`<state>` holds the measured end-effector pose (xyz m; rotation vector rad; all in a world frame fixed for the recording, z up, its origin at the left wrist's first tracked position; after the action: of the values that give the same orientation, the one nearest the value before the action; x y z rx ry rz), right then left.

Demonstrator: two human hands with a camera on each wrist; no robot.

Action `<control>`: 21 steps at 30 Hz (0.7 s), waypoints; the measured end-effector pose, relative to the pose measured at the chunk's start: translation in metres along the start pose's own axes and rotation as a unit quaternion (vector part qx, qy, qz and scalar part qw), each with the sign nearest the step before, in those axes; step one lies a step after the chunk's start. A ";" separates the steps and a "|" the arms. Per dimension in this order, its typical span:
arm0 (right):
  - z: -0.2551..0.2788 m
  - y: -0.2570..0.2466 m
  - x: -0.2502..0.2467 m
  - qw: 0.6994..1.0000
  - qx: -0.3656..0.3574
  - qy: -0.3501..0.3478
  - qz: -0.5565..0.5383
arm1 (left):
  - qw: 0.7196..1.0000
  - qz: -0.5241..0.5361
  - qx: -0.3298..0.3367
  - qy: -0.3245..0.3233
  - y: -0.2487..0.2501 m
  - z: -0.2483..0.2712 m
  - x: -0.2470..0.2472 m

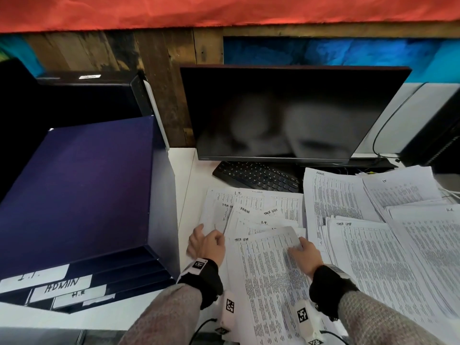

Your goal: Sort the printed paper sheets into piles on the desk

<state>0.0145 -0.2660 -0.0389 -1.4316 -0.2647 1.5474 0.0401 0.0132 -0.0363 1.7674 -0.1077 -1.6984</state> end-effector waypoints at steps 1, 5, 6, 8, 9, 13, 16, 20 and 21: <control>-0.001 0.001 0.000 1.000 0.001 0.000 0.000 | 0.999 -0.012 0.030 0.021 0.006 0.002 -0.001; -0.001 0.004 0.002 1.000 0.002 -0.001 0.004 | 0.992 0.118 0.018 -0.041 0.012 0.002 0.020; 0.000 0.004 0.003 1.000 0.003 -0.002 0.005 | 0.984 0.170 -0.016 -0.043 0.010 0.000 0.020; 0.001 0.004 0.004 1.000 0.005 -0.003 0.003 | 0.968 0.224 -0.085 -0.071 0.011 0.000 0.020; 0.001 0.005 0.004 1.000 0.006 -0.005 0.000 | 0.962 0.226 -0.110 -0.105 0.014 0.002 0.022; 0.003 0.001 0.003 1.000 0.002 -0.009 -0.022 | 0.974 0.164 -0.105 -0.118 0.023 0.007 0.012; 0.004 -0.002 0.000 0.999 0.000 -0.011 -0.032 | 0.995 0.092 0.048 0.003 0.040 0.003 -0.012; 0.004 -0.003 -0.001 0.999 0.002 -0.024 -0.037 | 0.965 -0.015 0.233 0.121 0.057 0.001 -0.039; 0.004 -0.003 0.000 0.999 0.001 -0.026 -0.040 | 0.959 0.002 0.249 0.136 0.060 0.001 -0.046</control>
<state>0.0122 -0.2632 -0.0356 -1.3638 -0.3476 1.5213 0.0558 -0.0109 0.0338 2.3487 -0.4481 -1.4887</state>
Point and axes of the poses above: each hand's wrist, its own z-axis away from the middle knuckle, its own x-axis out of the palm, y = z × x, the point moved 7 cm from there along -z, towards the middle knuckle, and after that the axes turned 15 degrees about y, right-handed, at the moved point
